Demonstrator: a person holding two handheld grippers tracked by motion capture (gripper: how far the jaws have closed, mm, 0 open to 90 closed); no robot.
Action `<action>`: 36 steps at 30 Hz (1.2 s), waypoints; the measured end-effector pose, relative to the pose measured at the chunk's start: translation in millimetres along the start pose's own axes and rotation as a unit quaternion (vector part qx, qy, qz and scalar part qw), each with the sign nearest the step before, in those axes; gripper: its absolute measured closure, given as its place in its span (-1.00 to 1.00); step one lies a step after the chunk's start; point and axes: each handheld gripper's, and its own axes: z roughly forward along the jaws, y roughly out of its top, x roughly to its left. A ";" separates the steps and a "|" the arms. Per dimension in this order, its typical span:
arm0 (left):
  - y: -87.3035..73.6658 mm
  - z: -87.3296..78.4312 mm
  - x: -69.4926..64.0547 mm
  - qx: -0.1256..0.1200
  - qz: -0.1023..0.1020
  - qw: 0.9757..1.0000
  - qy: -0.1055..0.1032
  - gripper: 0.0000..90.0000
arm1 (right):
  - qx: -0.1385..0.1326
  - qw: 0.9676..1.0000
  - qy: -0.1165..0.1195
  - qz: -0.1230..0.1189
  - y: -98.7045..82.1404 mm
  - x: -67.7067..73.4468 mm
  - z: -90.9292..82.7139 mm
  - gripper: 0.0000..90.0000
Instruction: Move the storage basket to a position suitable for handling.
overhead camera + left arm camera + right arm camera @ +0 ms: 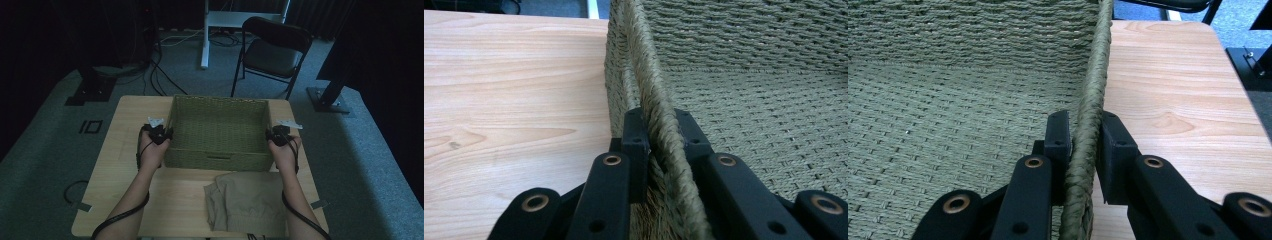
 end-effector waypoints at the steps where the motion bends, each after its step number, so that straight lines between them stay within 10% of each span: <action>1: 0.1 0.5 -1.6 0.001 0.002 1.000 0.000 0.79 | 0.000 1.000 0.000 0.004 -0.3 -2.6 -0.8 0.72; 36: 4.1 23.2 -69.8 0.012 0.021 1.000 -0.018 0.78 | 0.002 1.000 -0.017 0.010 -7.2 -71.7 -20.1 0.72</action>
